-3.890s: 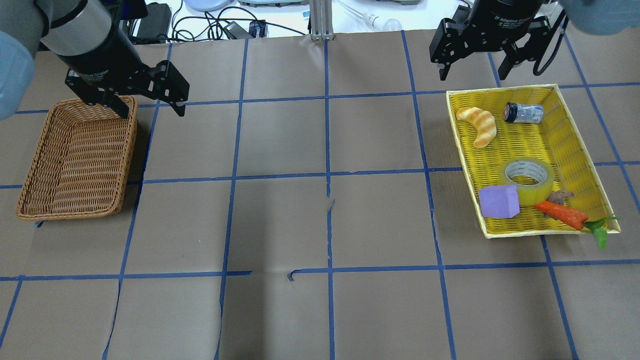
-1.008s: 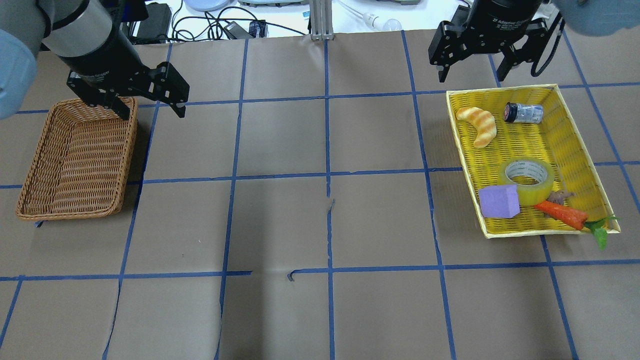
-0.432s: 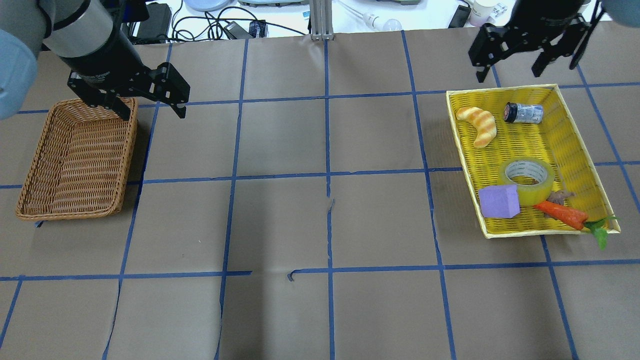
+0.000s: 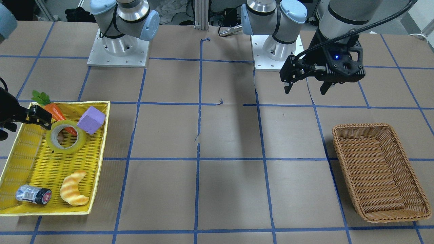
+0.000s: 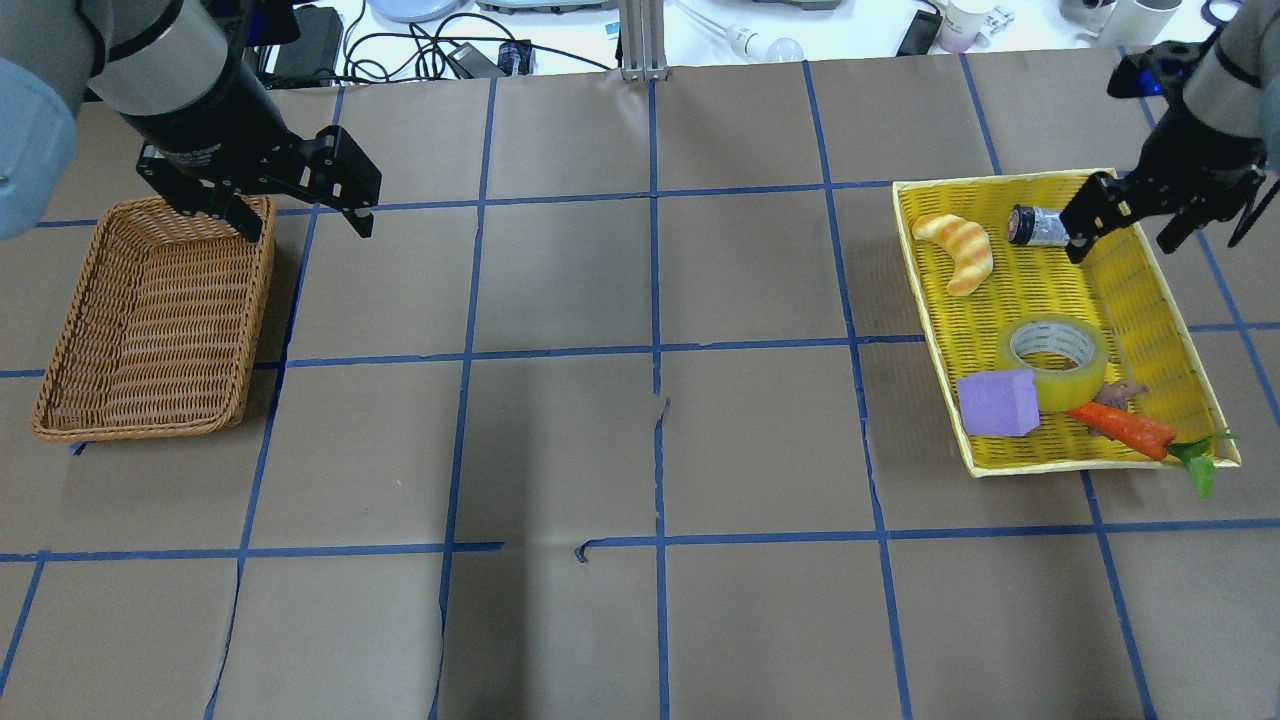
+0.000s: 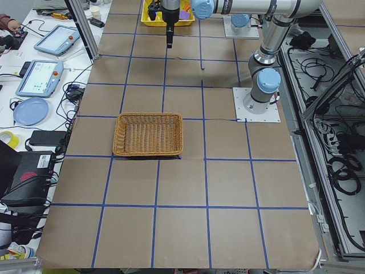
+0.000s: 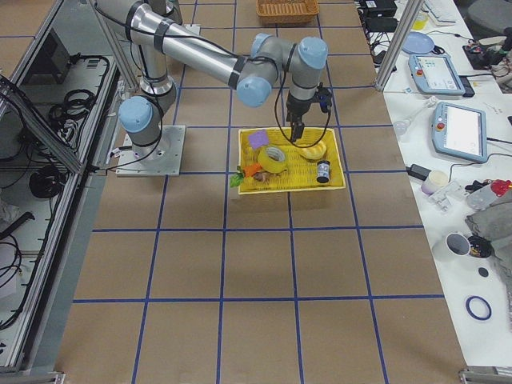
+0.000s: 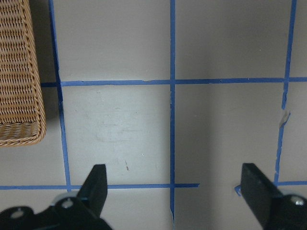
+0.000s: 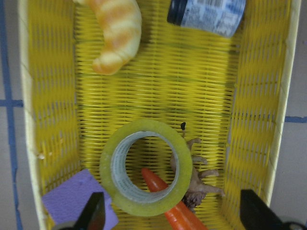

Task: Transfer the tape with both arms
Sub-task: 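Lower the right gripper into the yellow basket onto the yellow tape roll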

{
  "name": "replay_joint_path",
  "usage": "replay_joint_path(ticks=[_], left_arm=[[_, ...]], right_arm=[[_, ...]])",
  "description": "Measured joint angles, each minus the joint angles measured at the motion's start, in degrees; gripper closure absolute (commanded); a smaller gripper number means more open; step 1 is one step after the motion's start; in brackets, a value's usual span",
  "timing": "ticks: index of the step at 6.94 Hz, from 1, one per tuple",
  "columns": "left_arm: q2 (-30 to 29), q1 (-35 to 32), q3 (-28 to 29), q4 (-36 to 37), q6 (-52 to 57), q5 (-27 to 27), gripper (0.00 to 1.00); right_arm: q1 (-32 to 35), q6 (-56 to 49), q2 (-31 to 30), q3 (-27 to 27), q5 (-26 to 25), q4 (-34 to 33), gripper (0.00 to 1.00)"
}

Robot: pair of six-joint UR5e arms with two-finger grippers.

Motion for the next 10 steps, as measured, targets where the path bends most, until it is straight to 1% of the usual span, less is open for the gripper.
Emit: replay_joint_path(ticks=[1, 2, 3, 4, 5, 8, 10], left_arm=[[0.0, 0.0, 0.0, 0.0, 0.0, 0.0, 0.0], [-0.1, 0.0, -0.2, 0.0, 0.0, -0.1, 0.0], [-0.1, 0.0, -0.5, 0.1, 0.0, -0.2, 0.0], [-0.1, 0.0, -0.8, 0.1, 0.0, -0.3, 0.0], [-0.1, 0.0, -0.8, 0.1, 0.0, -0.3, 0.0], [-0.1, 0.0, -0.9, 0.1, 0.0, -0.4, 0.0], [-0.1, 0.0, -0.9, 0.1, 0.0, -0.4, 0.0]], right_arm=[[-1.6, -0.8, 1.1, 4.6, -0.4, -5.8, 0.0], [-2.2, -1.2, 2.3, 8.6, -0.6, -11.5, 0.15], [-2.5, -1.4, 3.1, 10.9, -0.7, -14.9, 0.59], [-2.6, -1.5, 3.5, 12.0, -0.7, -16.1, 0.88], [-2.6, -1.5, 3.6, 12.5, -0.8, -16.3, 1.0], [-2.6, -1.7, 3.7, 12.4, -0.8, -16.3, 1.0], [-2.6, -2.2, 3.1, 10.3, -2.3, -15.4, 1.0]])
